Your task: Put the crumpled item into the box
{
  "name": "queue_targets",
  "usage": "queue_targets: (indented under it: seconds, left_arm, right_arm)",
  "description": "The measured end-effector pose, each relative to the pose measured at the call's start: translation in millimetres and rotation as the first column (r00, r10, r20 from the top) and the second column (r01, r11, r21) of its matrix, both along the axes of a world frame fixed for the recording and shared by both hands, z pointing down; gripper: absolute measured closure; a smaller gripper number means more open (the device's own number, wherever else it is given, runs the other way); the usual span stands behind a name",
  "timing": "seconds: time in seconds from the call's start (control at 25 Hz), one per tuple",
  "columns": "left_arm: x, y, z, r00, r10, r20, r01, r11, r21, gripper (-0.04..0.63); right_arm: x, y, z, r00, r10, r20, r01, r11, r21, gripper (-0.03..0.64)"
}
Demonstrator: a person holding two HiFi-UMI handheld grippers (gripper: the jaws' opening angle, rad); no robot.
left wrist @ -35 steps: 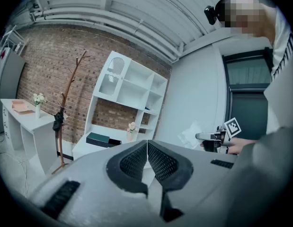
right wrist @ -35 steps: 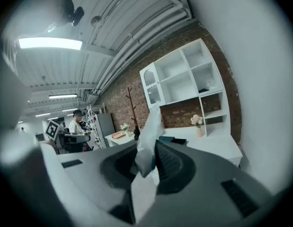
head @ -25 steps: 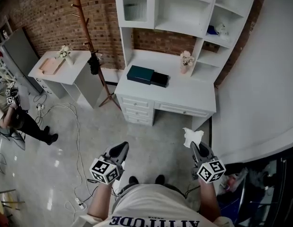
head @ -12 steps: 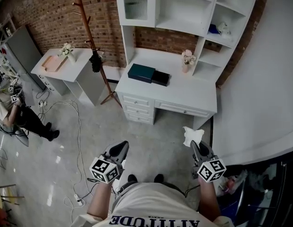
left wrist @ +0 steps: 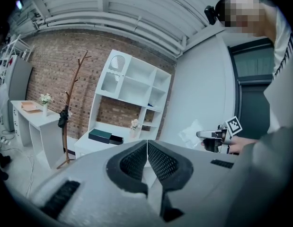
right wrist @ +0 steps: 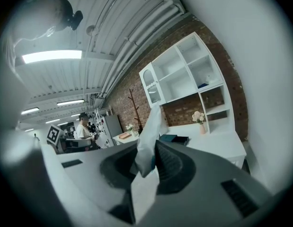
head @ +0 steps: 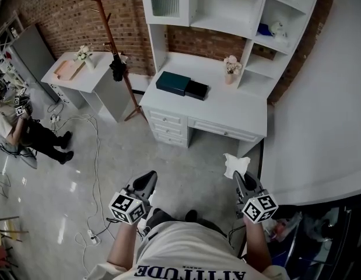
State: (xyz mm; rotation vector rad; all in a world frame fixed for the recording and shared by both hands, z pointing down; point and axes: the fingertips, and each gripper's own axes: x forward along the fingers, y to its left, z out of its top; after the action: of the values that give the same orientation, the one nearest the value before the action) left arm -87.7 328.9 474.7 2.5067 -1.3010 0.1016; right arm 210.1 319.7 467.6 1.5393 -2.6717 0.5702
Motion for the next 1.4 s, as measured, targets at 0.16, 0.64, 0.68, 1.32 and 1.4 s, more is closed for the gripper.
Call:
queue_targets:
  seconds: [0.16, 0.64, 0.68, 1.32, 1.4]
  left_arm:
    - [16.2, 6.5, 7.6, 1.000, -0.011, 0.007, 0.012, 1.000, -0.015, 0.566]
    - [45.4, -2.9, 11.7, 0.999, 0.008, 0.049, -0.007, 1.000, -0.029, 0.566]
    - [46.1, -5.6, 12.7, 0.999, 0.009, 0.050, -0.007, 0.999, -0.032, 0.566]
    - [64.7, -81.2, 28.1, 0.996, 0.085, 0.005, -0.084, 0.995, -0.053, 0.566]
    - [61.7, -98.1, 34.5, 0.996, 0.093, 0.002, -0.093, 0.994, -0.065, 0.566]
  right_arm:
    - [10.1, 0.9, 7.4, 1.000, -0.025, 0.002, 0.025, 1.000, -0.008, 0.543]
    - [35.9, -9.5, 17.8, 0.999, -0.013, 0.043, 0.014, 1.000, -0.020, 0.543]
    - [36.2, -11.2, 18.9, 0.999, -0.011, 0.046, 0.012, 1.000, -0.021, 0.543]
    - [44.0, -62.0, 25.1, 0.999, 0.048, 0.015, -0.047, 0.998, -0.049, 0.543]
    - [40.5, -76.0, 25.7, 0.998, 0.055, 0.006, -0.054, 0.997, -0.053, 0.543]
